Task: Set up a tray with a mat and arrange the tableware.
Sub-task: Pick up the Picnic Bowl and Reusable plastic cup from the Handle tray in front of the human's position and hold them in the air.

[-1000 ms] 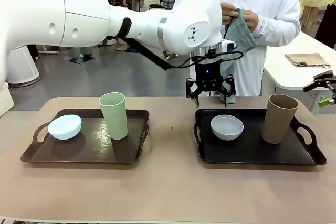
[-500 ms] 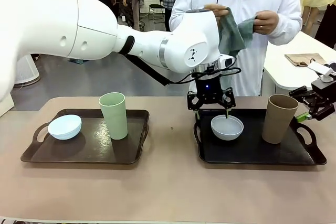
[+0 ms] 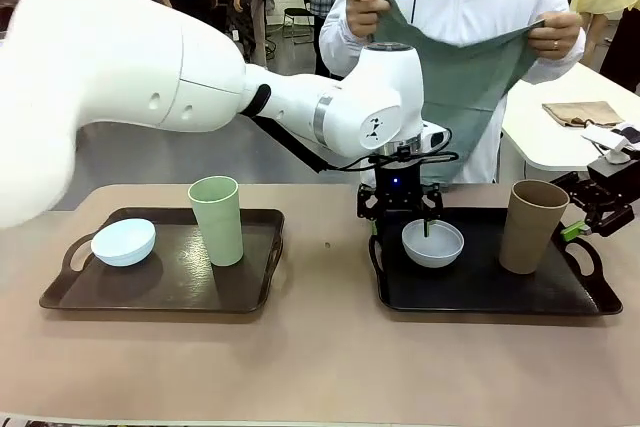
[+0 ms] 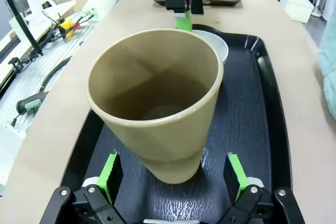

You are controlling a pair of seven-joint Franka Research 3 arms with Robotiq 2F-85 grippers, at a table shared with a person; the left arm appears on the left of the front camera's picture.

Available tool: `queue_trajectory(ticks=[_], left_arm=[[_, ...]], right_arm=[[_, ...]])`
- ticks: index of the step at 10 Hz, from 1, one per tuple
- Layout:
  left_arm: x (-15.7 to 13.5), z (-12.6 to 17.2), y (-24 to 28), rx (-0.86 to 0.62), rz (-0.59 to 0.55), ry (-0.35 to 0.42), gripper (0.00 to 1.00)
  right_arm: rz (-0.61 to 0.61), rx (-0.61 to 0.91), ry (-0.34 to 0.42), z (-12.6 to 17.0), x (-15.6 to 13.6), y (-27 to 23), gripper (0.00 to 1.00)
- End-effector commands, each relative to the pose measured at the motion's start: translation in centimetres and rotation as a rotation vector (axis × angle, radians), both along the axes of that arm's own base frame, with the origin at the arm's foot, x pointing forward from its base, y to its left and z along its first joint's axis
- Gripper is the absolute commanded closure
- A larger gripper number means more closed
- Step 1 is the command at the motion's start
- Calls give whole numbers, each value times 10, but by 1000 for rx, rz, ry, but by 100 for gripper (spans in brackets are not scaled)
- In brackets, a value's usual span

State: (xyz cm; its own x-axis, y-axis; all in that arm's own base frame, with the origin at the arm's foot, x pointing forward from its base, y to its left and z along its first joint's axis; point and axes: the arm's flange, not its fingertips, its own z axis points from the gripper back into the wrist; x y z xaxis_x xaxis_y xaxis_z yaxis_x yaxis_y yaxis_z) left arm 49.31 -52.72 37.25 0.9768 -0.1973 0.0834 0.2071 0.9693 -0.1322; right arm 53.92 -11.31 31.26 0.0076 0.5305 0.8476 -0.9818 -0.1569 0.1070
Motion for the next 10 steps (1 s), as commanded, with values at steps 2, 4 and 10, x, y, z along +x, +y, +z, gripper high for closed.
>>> queue_trajectory(ticks=[2,4,10], left_arm=[[10,-2,-17,1,23,-47,0],[14,-2,-22,8,32,-45,0],[24,-16,-27,-8,62,15,0]], right_arm=[[-22,-17,59,-11,-2,21,0],[-13,-23,84,-14,-4,25,0],[54,-8,53,-21,-8,47,0]])
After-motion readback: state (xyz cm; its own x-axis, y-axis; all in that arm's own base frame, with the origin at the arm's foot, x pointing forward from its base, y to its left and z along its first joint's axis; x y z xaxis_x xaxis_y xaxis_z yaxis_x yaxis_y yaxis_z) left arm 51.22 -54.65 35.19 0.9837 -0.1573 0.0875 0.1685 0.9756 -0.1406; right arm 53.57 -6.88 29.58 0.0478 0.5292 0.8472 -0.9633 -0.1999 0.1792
